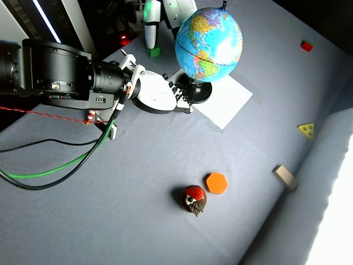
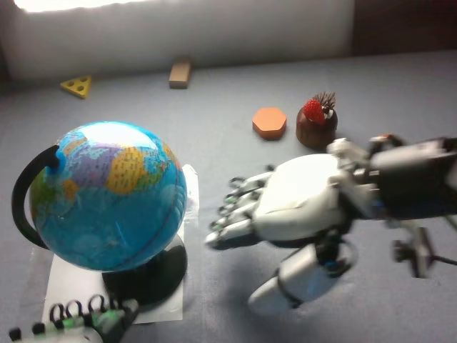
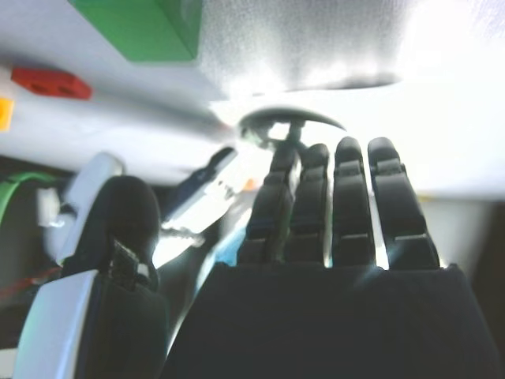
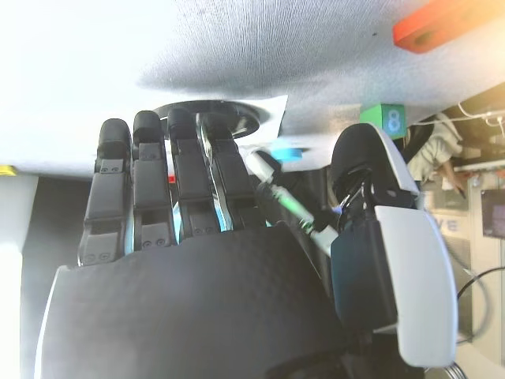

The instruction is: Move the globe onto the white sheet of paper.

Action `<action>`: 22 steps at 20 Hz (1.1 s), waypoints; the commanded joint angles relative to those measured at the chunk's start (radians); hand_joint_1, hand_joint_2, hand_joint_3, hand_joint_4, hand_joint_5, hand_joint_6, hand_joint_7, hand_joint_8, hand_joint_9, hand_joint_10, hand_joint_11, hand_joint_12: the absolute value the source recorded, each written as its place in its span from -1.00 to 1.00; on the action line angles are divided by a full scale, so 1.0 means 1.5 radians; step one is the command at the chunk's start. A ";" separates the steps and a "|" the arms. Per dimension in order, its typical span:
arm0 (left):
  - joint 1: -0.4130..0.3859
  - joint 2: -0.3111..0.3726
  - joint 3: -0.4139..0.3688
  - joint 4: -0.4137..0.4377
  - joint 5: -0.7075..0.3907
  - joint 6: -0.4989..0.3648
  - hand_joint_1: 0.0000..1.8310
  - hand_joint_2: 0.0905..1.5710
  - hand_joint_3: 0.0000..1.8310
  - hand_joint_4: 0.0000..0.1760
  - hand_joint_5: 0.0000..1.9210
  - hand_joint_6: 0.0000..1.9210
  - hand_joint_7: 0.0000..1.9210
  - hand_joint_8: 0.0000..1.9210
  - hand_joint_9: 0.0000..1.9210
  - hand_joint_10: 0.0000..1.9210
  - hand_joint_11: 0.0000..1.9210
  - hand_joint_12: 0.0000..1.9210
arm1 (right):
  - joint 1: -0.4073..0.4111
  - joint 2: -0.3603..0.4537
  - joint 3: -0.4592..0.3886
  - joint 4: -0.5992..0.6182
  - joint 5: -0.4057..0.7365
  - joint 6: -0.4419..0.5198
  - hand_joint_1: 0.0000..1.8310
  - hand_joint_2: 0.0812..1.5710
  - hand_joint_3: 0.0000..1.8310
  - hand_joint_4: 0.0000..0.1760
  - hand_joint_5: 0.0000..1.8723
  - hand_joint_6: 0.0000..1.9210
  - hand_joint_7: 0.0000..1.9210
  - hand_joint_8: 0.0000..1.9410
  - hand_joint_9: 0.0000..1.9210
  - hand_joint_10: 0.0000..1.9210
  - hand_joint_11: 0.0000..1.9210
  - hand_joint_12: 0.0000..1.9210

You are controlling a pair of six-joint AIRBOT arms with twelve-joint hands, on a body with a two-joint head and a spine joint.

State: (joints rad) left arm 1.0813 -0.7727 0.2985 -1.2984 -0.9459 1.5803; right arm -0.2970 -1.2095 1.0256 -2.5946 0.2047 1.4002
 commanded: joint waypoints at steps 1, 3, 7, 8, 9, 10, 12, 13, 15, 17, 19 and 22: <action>-0.012 -0.003 -0.006 0.014 -0.037 0.005 -1.00 0.52 -1.00 -1.00 -1.00 -1.00 -1.00 -1.00 -1.00 -1.00 -1.00 -1.00 | -0.003 0.022 -0.018 0.003 -0.070 0.005 -1.00 0.52 -1.00 -1.00 -0.84 -0.99 -0.84 -0.99 -0.85 -1.00 -1.00 -0.79; -0.060 -0.010 -0.025 -0.056 -0.038 0.069 -1.00 0.52 -1.00 -1.00 -1.00 -1.00 -1.00 -1.00 -1.00 -1.00 -1.00 -1.00 | -0.015 0.076 -0.065 0.003 -0.099 0.006 -1.00 0.52 -1.00 -1.00 -0.84 -0.99 -0.84 -0.99 -0.85 -1.00 -1.00 -0.79; -0.175 -0.057 -0.049 -0.220 -0.081 0.189 -1.00 0.53 -1.00 -1.00 -1.00 -1.00 -1.00 -1.00 -1.00 -1.00 -1.00 -1.00 | -0.058 0.179 -0.183 0.007 -0.286 -0.052 -1.00 0.52 -1.00 -1.00 -0.85 -0.99 -0.83 -0.99 -0.84 -0.99 -1.00 -0.75; -0.207 -0.073 -0.053 -0.255 -0.104 0.218 -1.00 0.53 -1.00 -1.00 -1.00 -1.00 -1.00 -1.00 -1.00 -1.00 -1.00 -1.00 | -0.065 0.196 -0.209 0.055 -0.325 -0.110 -1.00 0.52 -1.00 -1.00 -0.85 -1.00 -0.84 -1.00 -0.85 -1.00 -1.00 -0.75; -0.255 -0.094 -0.056 -0.322 -0.129 0.268 -1.00 0.52 -1.00 -1.00 -1.00 -1.00 -1.00 -1.00 -1.00 -1.00 -1.00 -1.00 | -0.068 0.204 -0.242 0.222 -0.390 -0.305 -1.00 0.52 -1.00 -1.00 -0.85 -1.00 -0.84 -1.00 -0.85 -1.00 -1.00 -0.75; -0.292 -0.112 -0.057 -0.385 -0.153 0.306 -1.00 0.52 -1.00 -1.00 -1.00 -1.00 -1.00 -1.00 -1.00 -1.00 -1.00 -1.00 | -0.068 0.205 -0.266 0.327 -0.451 -0.424 -1.00 0.52 -1.00 -1.00 -0.85 -1.00 -0.84 -1.00 -0.85 -1.00 -1.00 -0.75; -0.353 -0.147 -0.059 -0.455 -0.200 0.336 -1.00 0.52 -1.00 -1.00 -1.00 -1.00 -1.00 -1.00 -1.00 -1.00 -1.00 -1.00 | -0.073 0.205 -0.301 0.425 -0.545 -0.519 -1.00 0.52 -1.00 -1.00 -0.84 -0.99 -0.83 -0.99 -0.85 -1.00 -1.00 -0.76; -0.380 -0.160 -0.058 -0.485 -0.213 0.351 -1.00 0.52 -1.00 -1.00 -1.00 -1.00 -1.00 -1.00 -1.00 -1.00 -1.00 -1.00 | -0.073 0.211 -0.319 0.445 -0.575 -0.524 -1.00 0.52 -1.00 -1.00 -0.83 -0.99 -0.82 -0.99 -0.85 -1.00 -1.00 -0.77; -0.445 -0.177 -0.048 -0.558 -0.243 0.407 -1.00 0.52 -1.00 -1.00 -1.00 -1.00 -1.00 -1.00 -1.00 -1.00 -1.00 -1.00 | -0.075 0.228 -0.365 0.485 -0.620 -0.523 -1.00 0.52 -1.00 -1.00 -0.83 -0.99 -0.81 -0.99 -0.85 -1.00 -1.00 -0.77; -0.475 -0.180 -0.044 -0.583 -0.256 0.435 -1.00 0.51 -1.00 -1.00 -1.00 -1.00 -1.00 -1.00 -1.00 -1.00 -1.00 -1.00 | -0.069 0.231 -0.385 0.521 -0.641 -0.525 -1.00 0.52 -1.00 -1.00 -0.84 -1.00 -0.81 -0.99 -0.85 -1.00 -1.00 -0.77; -0.496 -0.181 -0.040 -0.598 -0.260 0.440 -1.00 0.52 -1.00 -1.00 -1.00 -1.00 -1.00 -1.00 -1.00 -1.00 -1.00 -1.00 | -0.060 0.230 -0.392 0.565 -0.637 -0.534 -1.00 0.52 -1.00 -1.00 -0.85 -1.00 -0.82 -1.00 -0.85 -1.00 -1.00 -0.74; -0.534 -0.182 -0.026 -0.631 -0.264 0.480 -1.00 0.51 -1.00 -1.00 -1.00 -1.00 -1.00 -1.00 -1.00 -1.00 -1.00 -1.00 | -0.039 0.219 -0.394 0.694 -0.633 -0.610 -1.00 0.52 -1.00 -1.00 -0.84 -0.99 -0.82 -1.00 -0.85 -1.00 -1.00 -0.75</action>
State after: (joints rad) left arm 0.2794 -1.0420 0.2596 -2.3062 -1.3411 2.3112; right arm -0.3634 -0.8837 0.4381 -1.4845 -0.7303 0.4782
